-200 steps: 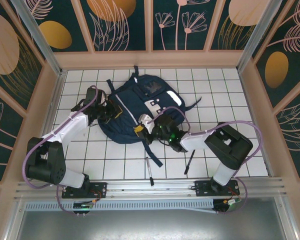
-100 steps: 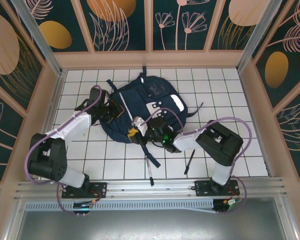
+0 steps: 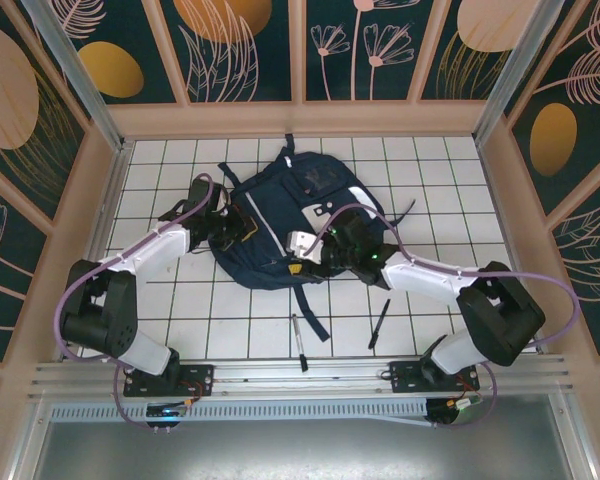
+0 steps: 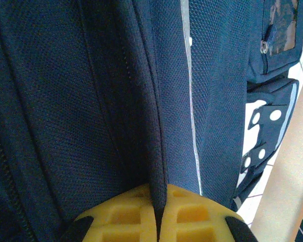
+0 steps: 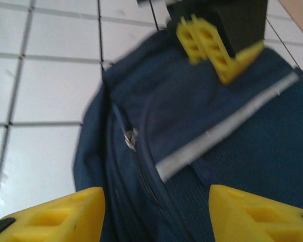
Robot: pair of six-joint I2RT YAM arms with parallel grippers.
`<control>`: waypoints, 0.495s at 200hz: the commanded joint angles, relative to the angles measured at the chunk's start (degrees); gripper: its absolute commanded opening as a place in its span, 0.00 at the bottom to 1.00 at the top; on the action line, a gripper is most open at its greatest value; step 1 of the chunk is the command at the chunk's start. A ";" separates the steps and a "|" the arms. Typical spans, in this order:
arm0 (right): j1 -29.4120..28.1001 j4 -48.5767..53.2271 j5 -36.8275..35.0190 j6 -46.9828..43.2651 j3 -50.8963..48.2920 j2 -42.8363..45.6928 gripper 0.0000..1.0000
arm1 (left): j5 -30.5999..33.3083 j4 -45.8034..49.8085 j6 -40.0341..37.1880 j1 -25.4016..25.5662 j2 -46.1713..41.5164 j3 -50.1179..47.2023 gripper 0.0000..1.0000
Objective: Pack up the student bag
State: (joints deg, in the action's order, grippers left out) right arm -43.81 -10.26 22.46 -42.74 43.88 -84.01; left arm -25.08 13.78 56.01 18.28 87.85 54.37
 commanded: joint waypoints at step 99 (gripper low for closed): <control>-2.71 -8.00 -8.20 -2.40 5.68 -8.14 0.00 | -7.83 9.37 -11.18 0.31 1.42 6.84 0.16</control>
State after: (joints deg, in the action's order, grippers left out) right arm -47.86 -14.79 11.60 -46.41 46.65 -92.79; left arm -26.20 14.87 53.67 17.89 88.14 54.96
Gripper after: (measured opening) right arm 0.055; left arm 0.036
